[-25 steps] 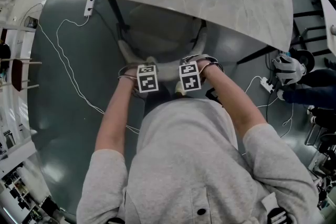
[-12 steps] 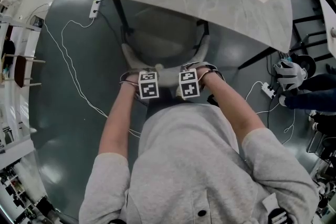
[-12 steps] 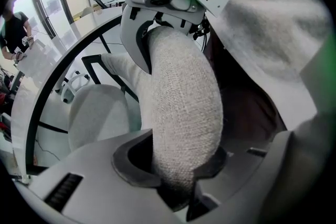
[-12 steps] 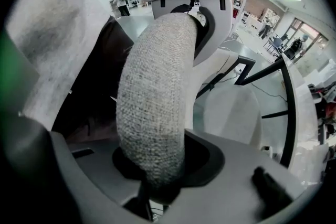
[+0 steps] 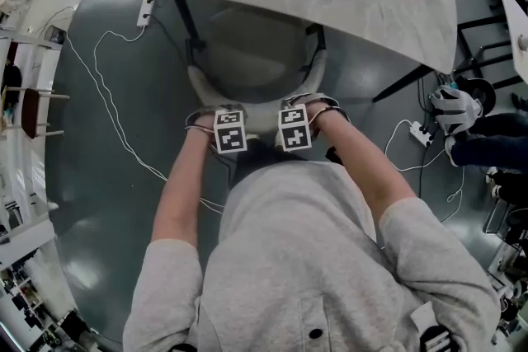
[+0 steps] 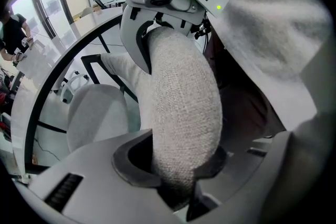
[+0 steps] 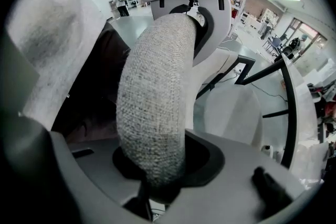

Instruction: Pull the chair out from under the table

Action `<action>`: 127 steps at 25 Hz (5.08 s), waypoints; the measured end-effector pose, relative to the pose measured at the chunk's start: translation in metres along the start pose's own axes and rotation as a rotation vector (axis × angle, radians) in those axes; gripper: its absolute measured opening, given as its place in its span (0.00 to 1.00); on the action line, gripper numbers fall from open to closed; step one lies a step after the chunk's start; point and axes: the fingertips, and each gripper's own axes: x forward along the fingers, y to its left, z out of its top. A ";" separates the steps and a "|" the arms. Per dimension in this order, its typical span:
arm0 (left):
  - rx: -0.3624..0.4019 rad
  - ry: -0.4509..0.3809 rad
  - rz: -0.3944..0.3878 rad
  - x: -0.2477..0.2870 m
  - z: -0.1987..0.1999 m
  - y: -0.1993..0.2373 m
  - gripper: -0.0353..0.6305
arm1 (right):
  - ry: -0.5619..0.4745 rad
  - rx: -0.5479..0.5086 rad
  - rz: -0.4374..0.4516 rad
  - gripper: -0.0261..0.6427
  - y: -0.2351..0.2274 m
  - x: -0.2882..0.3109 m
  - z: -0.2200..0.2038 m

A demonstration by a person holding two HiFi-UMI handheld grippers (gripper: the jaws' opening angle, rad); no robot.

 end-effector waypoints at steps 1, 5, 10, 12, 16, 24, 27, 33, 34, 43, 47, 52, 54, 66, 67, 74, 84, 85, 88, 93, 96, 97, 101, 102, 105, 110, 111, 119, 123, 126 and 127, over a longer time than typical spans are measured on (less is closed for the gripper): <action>-0.005 -0.002 -0.002 0.000 0.000 0.000 0.26 | 0.000 0.000 0.003 0.20 0.000 0.000 0.000; -0.039 -0.022 -0.084 -0.003 0.010 -0.014 0.26 | -0.004 -0.018 0.078 0.20 0.014 -0.007 -0.005; -0.058 -0.043 -0.085 0.001 0.018 -0.026 0.27 | -0.019 -0.026 0.073 0.21 0.025 -0.006 -0.008; -0.061 -0.037 -0.075 0.001 0.017 -0.025 0.27 | -0.014 -0.026 0.070 0.21 0.024 -0.006 -0.008; -0.059 -0.040 -0.065 0.002 0.020 -0.031 0.26 | -0.007 -0.021 0.058 0.21 0.030 -0.005 -0.008; -0.048 -0.029 -0.052 0.004 0.021 -0.048 0.26 | 0.005 -0.012 0.048 0.21 0.048 -0.004 -0.005; -0.045 -0.023 -0.037 0.006 0.022 -0.053 0.25 | 0.008 -0.011 0.040 0.21 0.053 -0.003 -0.005; -0.044 -0.019 -0.026 0.008 0.021 -0.066 0.25 | 0.013 -0.025 0.033 0.21 0.066 0.000 -0.001; -0.045 -0.018 -0.025 0.009 0.022 -0.067 0.25 | 0.012 -0.023 0.030 0.21 0.067 0.000 -0.002; -0.059 -0.019 -0.044 0.001 0.021 -0.066 0.22 | -0.005 -0.016 0.035 0.19 0.063 -0.007 0.002; -0.060 -0.036 -0.090 0.006 0.030 -0.085 0.25 | -0.010 -0.048 0.050 0.19 0.082 -0.006 -0.001; -0.069 -0.032 -0.071 0.004 0.026 -0.083 0.25 | -0.011 -0.038 0.048 0.19 0.078 -0.005 0.002; -0.073 -0.025 -0.062 0.005 0.028 -0.083 0.24 | -0.011 -0.031 0.044 0.19 0.080 -0.005 0.000; -0.060 -0.016 -0.063 0.012 0.036 -0.139 0.24 | 0.005 -0.057 0.053 0.18 0.135 -0.004 0.008; -0.059 -0.019 -0.054 0.014 0.038 -0.146 0.23 | 0.003 -0.057 0.049 0.18 0.144 -0.003 0.008; -0.053 -0.012 -0.049 0.018 0.041 -0.187 0.23 | 0.007 -0.034 0.055 0.18 0.186 -0.001 0.017; -0.043 -0.010 -0.047 0.029 0.053 -0.241 0.23 | 0.014 -0.022 0.053 0.19 0.244 0.003 0.020; -0.042 -0.011 -0.047 0.030 0.055 -0.247 0.23 | 0.015 -0.023 0.054 0.19 0.250 0.004 0.021; -0.042 -0.015 -0.047 0.031 0.056 -0.264 0.23 | 0.015 -0.023 0.053 0.19 0.266 0.003 0.025; -0.040 -0.012 -0.052 0.034 0.059 -0.280 0.23 | 0.018 -0.013 0.049 0.19 0.282 0.004 0.027; -0.039 -0.011 -0.053 0.036 0.060 -0.289 0.23 | 0.018 -0.012 0.049 0.19 0.291 0.005 0.027; -0.038 -0.011 -0.053 0.036 0.061 -0.291 0.23 | 0.018 -0.012 0.048 0.19 0.294 0.005 0.028; -0.036 -0.010 -0.049 0.038 0.059 -0.300 0.23 | 0.021 -0.005 0.044 0.19 0.303 0.007 0.032; -0.037 -0.010 -0.049 0.039 0.059 -0.302 0.23 | 0.022 -0.005 0.044 0.19 0.305 0.007 0.032; -0.037 -0.009 -0.053 0.039 0.061 -0.310 0.23 | 0.025 -0.005 0.048 0.19 0.313 0.007 0.032; -0.033 -0.016 -0.057 0.041 0.066 -0.324 0.23 | 0.022 -0.001 0.042 0.19 0.326 0.007 0.033; -0.032 -0.019 -0.059 0.042 0.067 -0.326 0.23 | 0.022 0.001 0.042 0.19 0.328 0.006 0.033; -0.040 -0.011 -0.051 0.043 0.067 -0.341 0.24 | 0.038 -0.025 0.035 0.19 0.344 0.006 0.036; -0.052 -0.019 -0.036 0.043 0.069 -0.343 0.26 | 0.034 -0.014 0.027 0.20 0.347 0.005 0.035; -0.052 -0.061 0.004 0.037 0.066 -0.339 0.26 | 0.008 -0.009 0.005 0.20 0.343 0.000 0.038; -0.057 -0.083 0.017 0.035 0.066 -0.338 0.27 | -0.005 -0.011 -0.004 0.21 0.343 -0.003 0.038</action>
